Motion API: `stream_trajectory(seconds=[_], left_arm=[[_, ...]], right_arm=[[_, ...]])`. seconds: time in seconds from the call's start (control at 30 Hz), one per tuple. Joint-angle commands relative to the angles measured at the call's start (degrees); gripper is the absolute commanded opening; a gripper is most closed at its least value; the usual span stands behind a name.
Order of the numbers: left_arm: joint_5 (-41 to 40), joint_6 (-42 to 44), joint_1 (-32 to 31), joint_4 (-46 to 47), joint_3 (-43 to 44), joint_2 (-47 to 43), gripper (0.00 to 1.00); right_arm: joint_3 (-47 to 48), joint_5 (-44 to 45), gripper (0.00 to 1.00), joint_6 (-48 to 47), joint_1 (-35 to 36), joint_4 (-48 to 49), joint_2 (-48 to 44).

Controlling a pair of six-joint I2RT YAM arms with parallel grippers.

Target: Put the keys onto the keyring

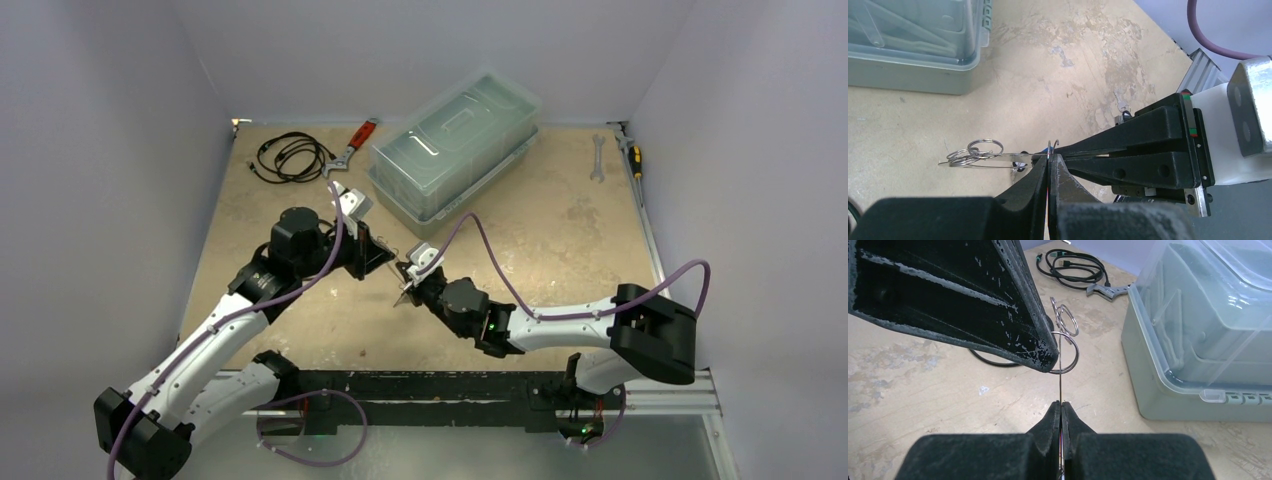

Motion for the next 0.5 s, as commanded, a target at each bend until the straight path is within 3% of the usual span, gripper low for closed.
stream_trajectory(seconds=[0.0,0.17,0.47], left_arm=[[-0.79,-1.48,0.25,3.54,0.50,-1.33,0.00],[-1.43,-0.18,0.30,1.22,2.01,-0.84,0.00],[-2.50,2.95,0.25,-0.59,2.58,0.43,0.00]], right_arm=[[2.09,2.01,0.04,0.79,0.17,1.09,-1.42],[1.98,2.00,0.29,1.46,0.17,-0.08,-2.46],[1.51,0.32,0.42,4.23,0.17,-5.46,-8.27]])
